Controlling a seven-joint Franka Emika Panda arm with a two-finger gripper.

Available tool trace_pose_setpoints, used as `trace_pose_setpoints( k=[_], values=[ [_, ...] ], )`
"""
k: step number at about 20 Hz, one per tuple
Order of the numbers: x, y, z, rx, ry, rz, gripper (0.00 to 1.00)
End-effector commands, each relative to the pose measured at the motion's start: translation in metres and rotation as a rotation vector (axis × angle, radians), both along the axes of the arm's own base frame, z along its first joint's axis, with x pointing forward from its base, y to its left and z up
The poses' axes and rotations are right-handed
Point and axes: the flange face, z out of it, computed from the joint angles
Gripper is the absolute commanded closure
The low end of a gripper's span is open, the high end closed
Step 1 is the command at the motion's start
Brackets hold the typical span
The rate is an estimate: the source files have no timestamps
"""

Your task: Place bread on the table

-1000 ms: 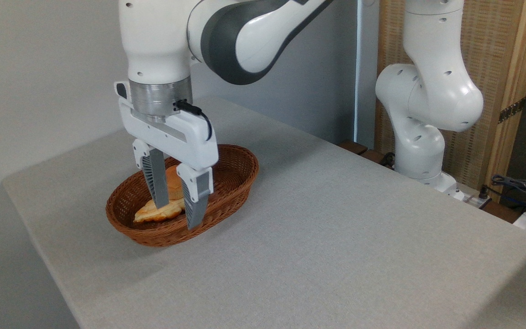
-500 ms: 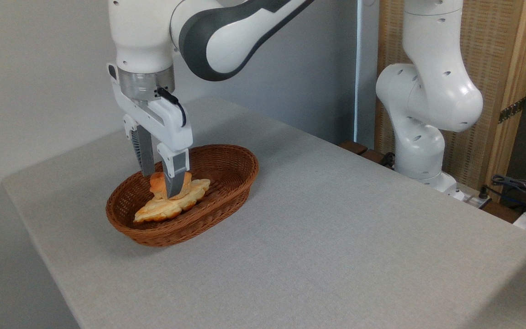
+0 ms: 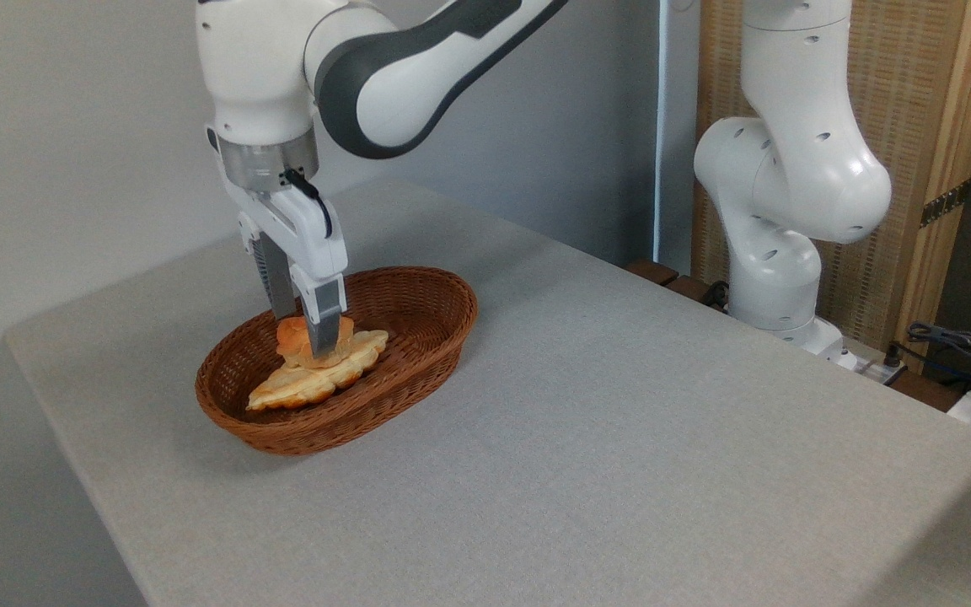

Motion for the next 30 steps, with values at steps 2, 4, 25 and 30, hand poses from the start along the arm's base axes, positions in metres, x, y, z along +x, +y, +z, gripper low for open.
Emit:
trace_pose_setpoints(
  k=[2,4,25,30],
  values=[
    [0.001,0.001,-0.005,-0.002,0.000,-0.033,0.00],
    [0.001,0.000,-0.011,0.001,0.013,-0.035,0.00],
    [-0.001,-0.011,-0.017,0.001,0.022,-0.076,0.74],
    [0.001,-0.006,-0.009,-0.007,0.009,-0.063,0.73]
  ],
)
